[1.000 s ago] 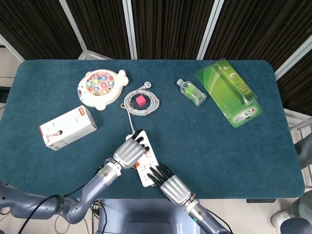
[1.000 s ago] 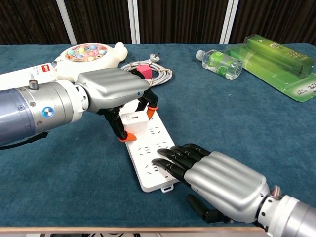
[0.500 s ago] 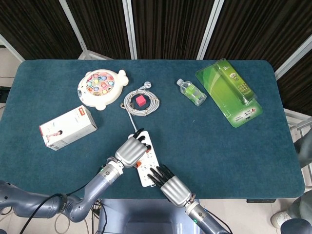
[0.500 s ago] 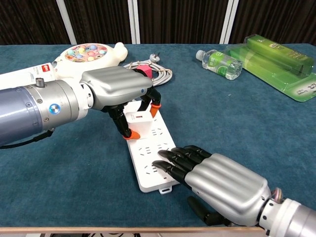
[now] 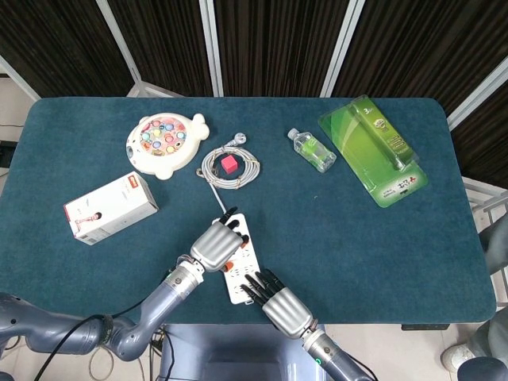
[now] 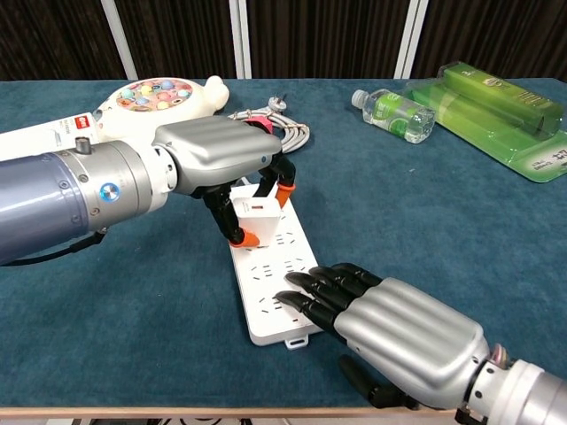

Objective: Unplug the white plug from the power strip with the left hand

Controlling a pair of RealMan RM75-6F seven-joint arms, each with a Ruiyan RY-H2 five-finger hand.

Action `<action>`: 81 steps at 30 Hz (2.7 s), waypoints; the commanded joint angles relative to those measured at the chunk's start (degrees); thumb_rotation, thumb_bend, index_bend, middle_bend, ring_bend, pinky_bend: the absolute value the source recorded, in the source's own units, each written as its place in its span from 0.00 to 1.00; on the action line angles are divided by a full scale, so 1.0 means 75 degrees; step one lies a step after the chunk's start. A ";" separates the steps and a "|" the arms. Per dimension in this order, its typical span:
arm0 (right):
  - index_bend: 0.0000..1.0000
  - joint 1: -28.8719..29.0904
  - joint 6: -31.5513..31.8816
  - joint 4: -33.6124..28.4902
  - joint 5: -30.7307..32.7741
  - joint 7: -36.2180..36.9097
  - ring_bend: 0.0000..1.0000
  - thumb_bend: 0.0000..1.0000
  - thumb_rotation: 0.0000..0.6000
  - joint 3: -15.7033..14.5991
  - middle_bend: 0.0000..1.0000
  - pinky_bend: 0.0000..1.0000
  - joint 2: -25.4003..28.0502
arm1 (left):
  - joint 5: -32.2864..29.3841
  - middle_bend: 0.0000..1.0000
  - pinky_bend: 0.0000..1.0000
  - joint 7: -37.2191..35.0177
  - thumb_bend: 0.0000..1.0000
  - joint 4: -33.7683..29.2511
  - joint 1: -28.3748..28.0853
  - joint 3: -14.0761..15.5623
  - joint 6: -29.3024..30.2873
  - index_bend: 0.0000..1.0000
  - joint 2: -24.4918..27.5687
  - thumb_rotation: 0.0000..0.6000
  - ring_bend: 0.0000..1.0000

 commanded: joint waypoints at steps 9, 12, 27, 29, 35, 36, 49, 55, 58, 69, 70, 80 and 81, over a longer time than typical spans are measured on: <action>0.00 -0.0015 0.0087 -0.0076 -0.0038 -0.0107 0.00 0.73 1.00 0.0070 0.00 0.01 -0.0037 | 0.0169 0.72 0.05 -0.0311 0.46 -0.0335 0.0005 -0.0448 0.0199 0.68 0.0377 1.00 0.23; 0.00 -0.0011 0.0175 -0.0141 -0.0079 -0.0142 0.00 0.73 1.00 0.0140 0.00 0.01 -0.0008 | 0.0140 0.72 0.05 -0.0369 0.46 -0.0371 0.0022 -0.0539 0.0255 0.67 0.0483 1.00 0.23; 0.00 0.0066 0.0954 -0.0959 -0.0206 -0.0221 0.00 0.73 1.00 0.0992 0.00 0.01 0.0702 | 0.0142 0.69 0.05 -0.0570 0.44 -0.0085 0.0320 -0.0232 0.0237 0.65 0.0988 1.00 0.23; 0.00 0.0067 0.1019 -0.1024 -0.0174 -0.0182 0.00 0.73 1.00 0.1086 0.00 0.01 0.0817 | 0.0155 0.68 0.05 -0.0599 0.43 -0.0006 0.0352 -0.0185 0.0218 0.63 0.1005 1.00 0.23; 0.00 0.0041 0.1243 -0.1205 0.0032 0.0002 0.00 0.73 1.00 0.1448 0.00 0.00 0.1356 | 0.0053 0.55 0.04 -0.0690 0.29 0.0482 0.0492 -0.0035 0.0162 0.52 0.0954 1.00 0.22; 0.00 0.0033 0.1266 -0.1236 0.0073 0.0056 0.00 0.73 1.00 0.1489 0.00 0.00 0.1443 | -0.0004 0.52 0.04 -0.0684 0.27 0.0569 0.0512 -0.0017 0.0144 0.50 0.0925 1.00 0.22; 0.00 -0.0116 0.1662 -0.1351 0.0407 0.0394 0.00 0.55 1.00 0.1827 0.00 0.00 0.2260 | -0.0393 0.22 0.00 -0.0580 0.10 0.0878 0.0848 0.0090 0.0302 0.27 0.1209 1.00 0.11; 0.00 -0.0308 0.1979 -0.1393 0.0557 0.0586 0.00 0.52 1.00 0.1937 0.00 0.00 0.2614 | -0.0322 0.18 0.00 -0.1001 0.10 0.0487 0.1257 0.0077 0.0692 0.22 0.1714 1.00 0.10; 0.00 -0.0438 0.2151 -0.1433 0.0597 0.0761 0.00 0.52 1.00 0.1950 0.00 0.00 0.2805 | -0.0120 0.17 0.00 -0.1306 0.10 0.0250 0.1548 0.0124 0.1036 0.21 0.1910 1.00 0.10; 0.00 -0.1506 0.3220 -0.1166 0.0504 0.2460 0.00 0.51 1.00 0.1583 0.00 0.00 0.3943 | 0.1807 0.12 0.00 -0.3090 0.09 -0.0330 0.3605 0.1239 0.3242 0.14 0.2934 1.00 0.08; 0.00 -0.1549 0.3266 -0.1121 0.0474 0.2544 0.00 0.51 1.00 0.1554 0.00 0.00 0.3971 | 0.1870 0.11 0.00 -0.3168 0.09 -0.0307 0.3702 0.1292 0.3332 0.13 0.2954 1.00 0.08; 0.00 -0.2506 0.4218 -0.0118 0.0214 0.4141 0.00 0.36 1.00 0.1087 0.00 0.00 0.4316 | 0.2885 0.06 0.00 -0.4408 0.03 0.0462 0.5289 0.1963 0.4851 0.07 0.3098 1.00 0.04; 0.00 -0.2582 0.4299 -0.0005 0.0203 0.4221 0.00 0.35 1.00 0.1063 0.00 0.00 0.4342 | 0.2915 0.05 0.00 -0.4503 0.02 0.0592 0.5420 0.2003 0.4946 0.07 0.3118 1.00 0.04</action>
